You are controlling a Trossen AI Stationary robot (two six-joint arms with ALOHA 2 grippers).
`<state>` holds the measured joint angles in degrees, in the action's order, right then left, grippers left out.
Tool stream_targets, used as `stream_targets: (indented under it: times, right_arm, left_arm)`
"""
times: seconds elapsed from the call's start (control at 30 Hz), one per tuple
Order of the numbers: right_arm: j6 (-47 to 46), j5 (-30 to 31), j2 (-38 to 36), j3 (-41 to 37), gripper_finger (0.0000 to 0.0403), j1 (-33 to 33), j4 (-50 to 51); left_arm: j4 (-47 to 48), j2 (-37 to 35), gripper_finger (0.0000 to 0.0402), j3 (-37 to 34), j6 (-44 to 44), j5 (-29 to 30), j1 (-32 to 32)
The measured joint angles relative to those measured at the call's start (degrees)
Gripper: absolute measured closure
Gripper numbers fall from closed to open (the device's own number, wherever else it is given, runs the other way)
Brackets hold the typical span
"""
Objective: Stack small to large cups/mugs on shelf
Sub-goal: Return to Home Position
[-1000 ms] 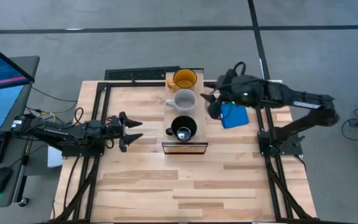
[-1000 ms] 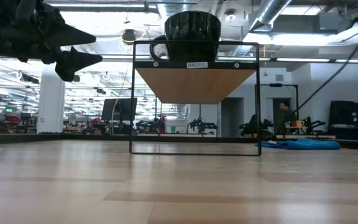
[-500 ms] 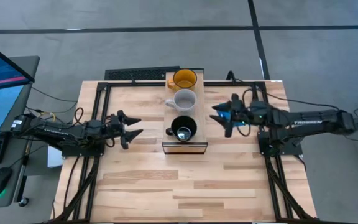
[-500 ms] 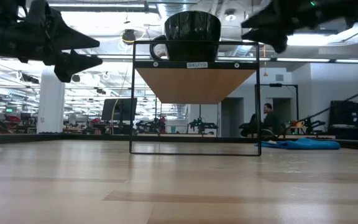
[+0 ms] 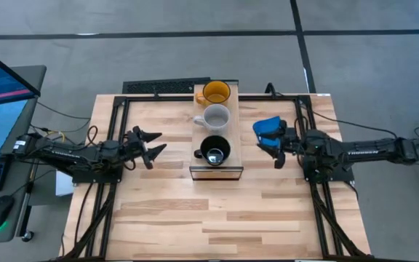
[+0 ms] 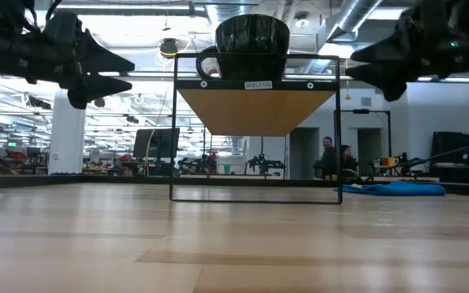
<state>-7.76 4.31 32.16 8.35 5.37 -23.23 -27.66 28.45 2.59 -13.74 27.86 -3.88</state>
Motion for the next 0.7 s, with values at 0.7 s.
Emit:
stream_targets:
  times: [0.7]
  right_arm:
    - [-2.41,-6.01,-15.5,-7.97,0.0168,0.04,2.21]
  left_arm:
    - [-0.02,0.0,0.0125,0.0,-0.9,-11.15,0.04]
